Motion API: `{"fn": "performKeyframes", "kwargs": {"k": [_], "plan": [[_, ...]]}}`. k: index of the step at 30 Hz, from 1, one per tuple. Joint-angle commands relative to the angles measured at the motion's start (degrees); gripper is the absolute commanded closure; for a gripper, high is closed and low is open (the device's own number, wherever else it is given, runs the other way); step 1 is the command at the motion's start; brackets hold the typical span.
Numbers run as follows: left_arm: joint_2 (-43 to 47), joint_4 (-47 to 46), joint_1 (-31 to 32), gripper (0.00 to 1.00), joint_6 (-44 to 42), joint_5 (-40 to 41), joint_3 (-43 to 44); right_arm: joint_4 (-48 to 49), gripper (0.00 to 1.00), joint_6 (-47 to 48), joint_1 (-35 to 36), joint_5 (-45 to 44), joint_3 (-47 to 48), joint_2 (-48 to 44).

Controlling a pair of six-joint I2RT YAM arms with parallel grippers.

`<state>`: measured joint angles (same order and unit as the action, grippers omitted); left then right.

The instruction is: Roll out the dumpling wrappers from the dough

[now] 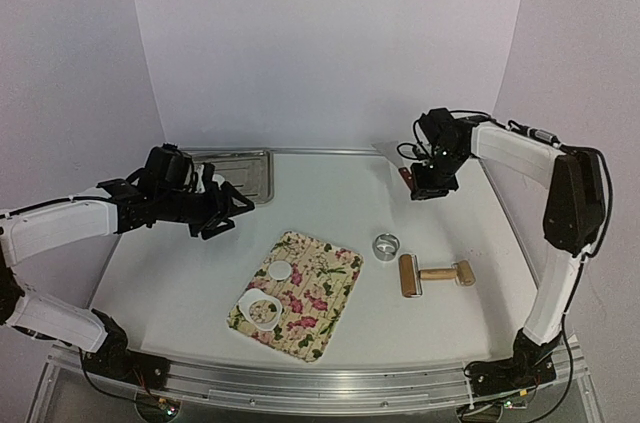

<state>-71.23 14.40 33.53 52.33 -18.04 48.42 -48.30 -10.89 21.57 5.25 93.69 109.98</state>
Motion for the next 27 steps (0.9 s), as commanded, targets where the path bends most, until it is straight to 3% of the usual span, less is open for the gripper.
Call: {"fn": "performKeyframes", "kwargs": {"k": [1, 6, 13, 19, 27], "plan": [[-1.13, -9.3, 0.24, 0.03, 5.7, -1.28, 2.62, 1.46, 1.0, -12.66, 5.44, -3.17, -4.31, -7.41], [-4.52, -18.74, 3.68, 0.03, 11.08, -0.99, 3.85, 4.15, 1.0, -22.66, 14.08, -3.47, -6.55, -10.85], [-13.16, -24.86, 9.88, 0.03, 12.89, -1.79, 10.24, 9.15, 1.0, -33.14, 26.3, -5.23, -0.73, -6.44], [-13.82, -26.93, 10.32, 0.03, 14.52, -1.31, 9.15, 11.17, 1.0, -33.73, 31.84, -4.37, 6.72, -0.96], [-15.55, -26.38, 10.19, 0.03, 14.78, -0.65, 9.37, 11.13, 1.0, -32.45, 33.53, -2.63, 10.64, 1.24]]}}
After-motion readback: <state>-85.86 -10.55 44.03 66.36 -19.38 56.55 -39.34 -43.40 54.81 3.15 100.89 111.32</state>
